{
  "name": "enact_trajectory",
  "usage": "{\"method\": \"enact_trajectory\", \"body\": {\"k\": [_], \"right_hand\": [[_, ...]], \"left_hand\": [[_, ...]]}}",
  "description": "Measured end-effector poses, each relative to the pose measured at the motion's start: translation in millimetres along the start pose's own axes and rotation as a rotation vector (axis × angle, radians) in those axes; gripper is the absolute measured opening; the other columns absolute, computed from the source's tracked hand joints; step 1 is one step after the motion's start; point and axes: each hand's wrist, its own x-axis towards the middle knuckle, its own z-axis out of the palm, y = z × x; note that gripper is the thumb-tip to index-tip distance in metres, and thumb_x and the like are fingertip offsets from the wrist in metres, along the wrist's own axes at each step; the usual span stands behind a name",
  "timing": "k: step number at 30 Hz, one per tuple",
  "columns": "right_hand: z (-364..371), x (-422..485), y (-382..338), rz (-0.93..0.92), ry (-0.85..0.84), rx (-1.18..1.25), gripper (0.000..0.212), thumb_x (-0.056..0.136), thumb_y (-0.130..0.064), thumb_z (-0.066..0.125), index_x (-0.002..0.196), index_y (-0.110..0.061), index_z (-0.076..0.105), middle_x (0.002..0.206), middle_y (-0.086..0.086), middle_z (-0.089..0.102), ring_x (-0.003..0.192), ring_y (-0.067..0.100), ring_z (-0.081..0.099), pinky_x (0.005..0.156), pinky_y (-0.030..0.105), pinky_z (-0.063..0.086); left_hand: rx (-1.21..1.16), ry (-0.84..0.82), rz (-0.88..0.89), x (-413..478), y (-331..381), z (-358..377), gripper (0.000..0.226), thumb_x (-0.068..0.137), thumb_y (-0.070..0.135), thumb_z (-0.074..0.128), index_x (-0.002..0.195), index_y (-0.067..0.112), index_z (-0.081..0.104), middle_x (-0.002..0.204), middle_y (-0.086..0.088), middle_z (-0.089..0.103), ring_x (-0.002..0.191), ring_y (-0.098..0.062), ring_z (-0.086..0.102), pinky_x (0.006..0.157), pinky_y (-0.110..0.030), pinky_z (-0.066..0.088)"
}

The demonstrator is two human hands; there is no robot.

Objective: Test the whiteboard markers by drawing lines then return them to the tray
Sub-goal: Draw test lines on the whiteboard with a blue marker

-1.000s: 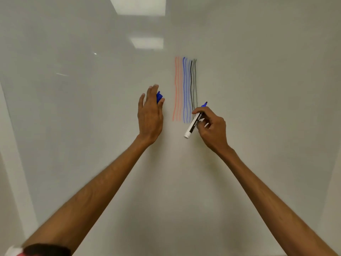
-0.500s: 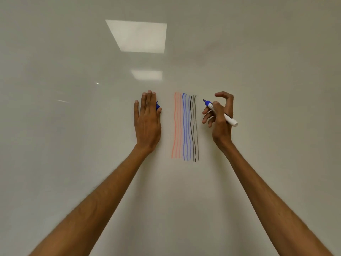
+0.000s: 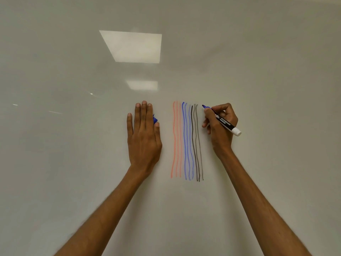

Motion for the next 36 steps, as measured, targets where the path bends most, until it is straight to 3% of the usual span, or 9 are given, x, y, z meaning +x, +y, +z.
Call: {"method": "enact_trajectory", "body": {"k": [12, 18, 36], "right_hand": [[2, 0, -5, -0.013, -0.031, -0.067, 0.020, 0.091, -0.006, 0.068, 0.082, -0.005, 0.050, 0.081, 0.011, 0.065, 0.049, 0.020, 0.060, 0.042, 0.022, 0.042], [-6, -4, -9, -0.009, -0.105, -0.110, 0.020, 0.092, -0.006, 0.068, 0.081, -0.007, 0.051, 0.074, 0.003, 0.065, 0.047, 0.017, 0.060, 0.040, 0.022, 0.044], [-27, -35, 5, 0.018, -0.136, -0.139, 0.025, 0.090, 0.000, 0.068, 0.075, -0.010, 0.050, 0.070, 0.010, 0.061, 0.047, 0.018, 0.061, 0.040, 0.024, 0.046]], "left_hand": [[0.006, 0.013, 0.009, -1, 1, -1, 0.053, 0.107, 0.025, 0.027, 0.155, 0.004, 0.020, 0.164, -0.010, 0.017, 0.153, -0.022, 0.009, 0.125, -0.043, 0.006], [-0.006, 0.022, 0.017, -2, 1, -1, 0.052, 0.107, 0.024, 0.027, 0.155, 0.005, 0.020, 0.164, -0.010, 0.017, 0.153, -0.022, 0.010, 0.125, -0.042, 0.005], [-0.025, 0.033, 0.014, -3, 0, 0, 0.052, 0.108, 0.026, 0.021, 0.155, 0.005, 0.022, 0.163, -0.011, 0.019, 0.152, -0.023, 0.011, 0.125, -0.040, 0.003]]}}
